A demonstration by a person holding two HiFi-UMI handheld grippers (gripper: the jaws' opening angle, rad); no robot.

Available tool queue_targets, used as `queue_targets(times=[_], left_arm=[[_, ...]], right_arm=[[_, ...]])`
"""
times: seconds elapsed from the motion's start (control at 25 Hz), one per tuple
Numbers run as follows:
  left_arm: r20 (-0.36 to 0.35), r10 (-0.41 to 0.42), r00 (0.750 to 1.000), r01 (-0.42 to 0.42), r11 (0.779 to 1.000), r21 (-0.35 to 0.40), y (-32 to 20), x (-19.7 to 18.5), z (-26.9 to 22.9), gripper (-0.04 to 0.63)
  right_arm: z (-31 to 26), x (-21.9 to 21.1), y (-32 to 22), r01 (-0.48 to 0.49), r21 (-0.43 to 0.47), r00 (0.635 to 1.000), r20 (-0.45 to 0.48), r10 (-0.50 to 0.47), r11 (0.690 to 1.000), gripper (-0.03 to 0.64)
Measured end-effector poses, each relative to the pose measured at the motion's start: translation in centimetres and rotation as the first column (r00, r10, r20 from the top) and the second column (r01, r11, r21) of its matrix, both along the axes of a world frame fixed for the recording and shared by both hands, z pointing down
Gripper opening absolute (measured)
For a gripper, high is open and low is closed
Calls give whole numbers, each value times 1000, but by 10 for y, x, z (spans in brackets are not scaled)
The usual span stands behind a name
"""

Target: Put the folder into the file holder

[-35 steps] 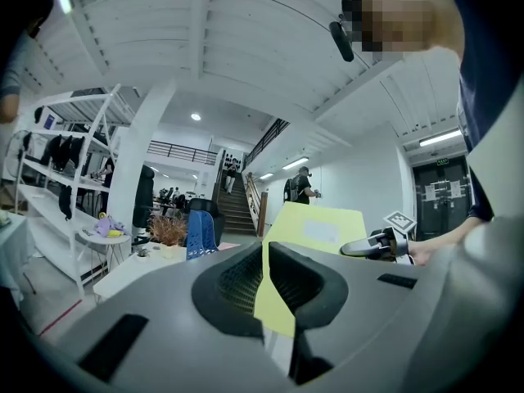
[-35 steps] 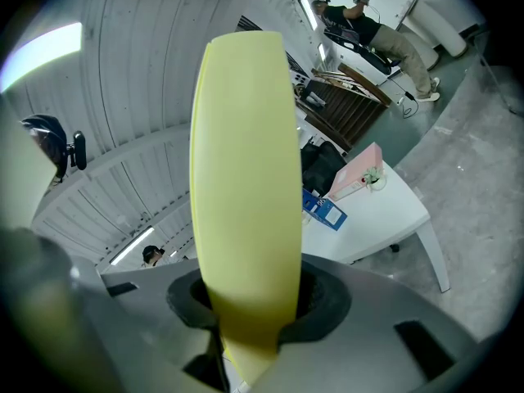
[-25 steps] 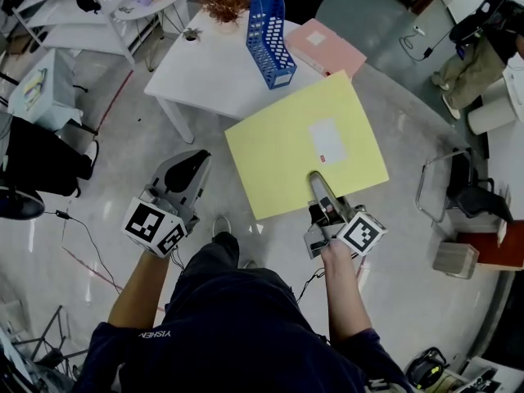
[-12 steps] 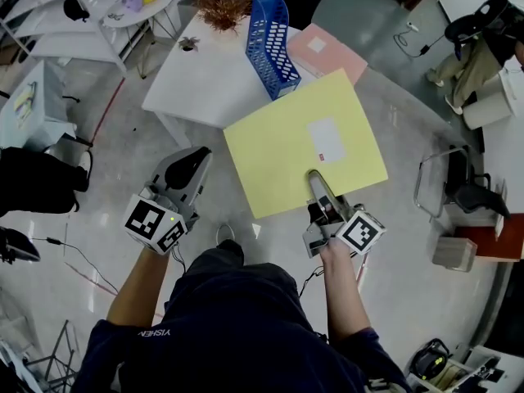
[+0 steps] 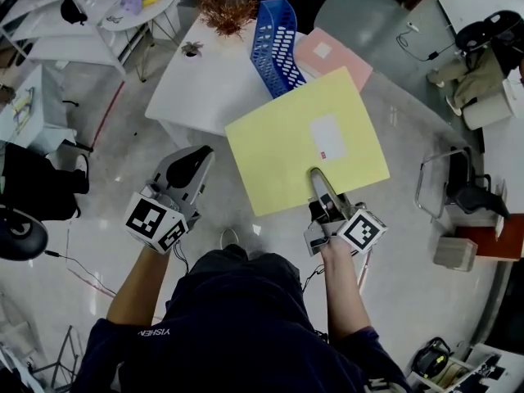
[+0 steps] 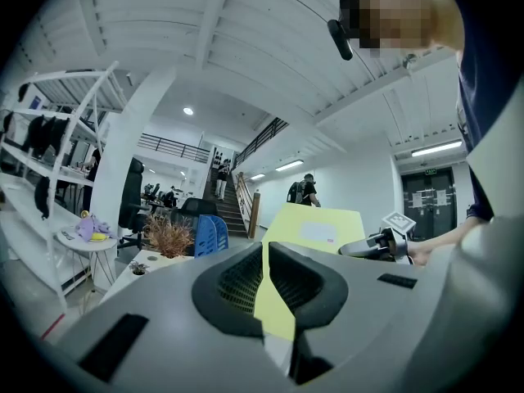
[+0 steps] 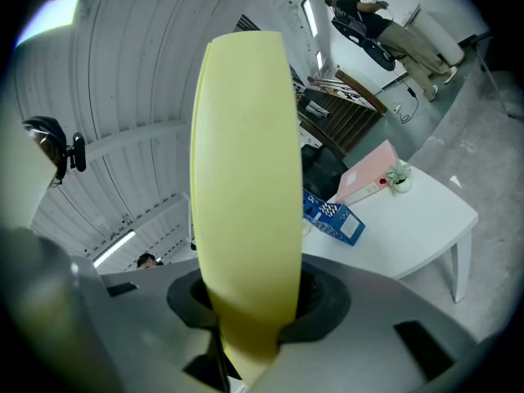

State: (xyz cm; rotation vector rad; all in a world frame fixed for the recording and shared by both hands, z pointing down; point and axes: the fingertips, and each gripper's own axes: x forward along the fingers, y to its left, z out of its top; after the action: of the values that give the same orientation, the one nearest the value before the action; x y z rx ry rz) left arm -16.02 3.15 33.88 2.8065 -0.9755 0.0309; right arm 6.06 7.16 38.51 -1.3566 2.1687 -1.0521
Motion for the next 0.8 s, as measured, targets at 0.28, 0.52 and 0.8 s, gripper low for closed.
queue_targets(times=[0.28, 0.52, 0.8], left_arm=[[-2, 0, 1000, 0, 1000, 10, -13, -2, -4, 48], [-3, -4, 1000, 4, 1000, 16, -23, -1, -7, 48], [2, -8, 1000, 8, 1000, 14, -41, 11, -4, 48]], right_arm=[[3, 3, -12, -18, -13, 1000, -1, 18, 1000, 141], [-1, 7, -23, -22, -9, 1000, 15, 22, 1000, 141], [-2, 17, -45, 1, 11, 1000, -1, -1, 1000, 141]])
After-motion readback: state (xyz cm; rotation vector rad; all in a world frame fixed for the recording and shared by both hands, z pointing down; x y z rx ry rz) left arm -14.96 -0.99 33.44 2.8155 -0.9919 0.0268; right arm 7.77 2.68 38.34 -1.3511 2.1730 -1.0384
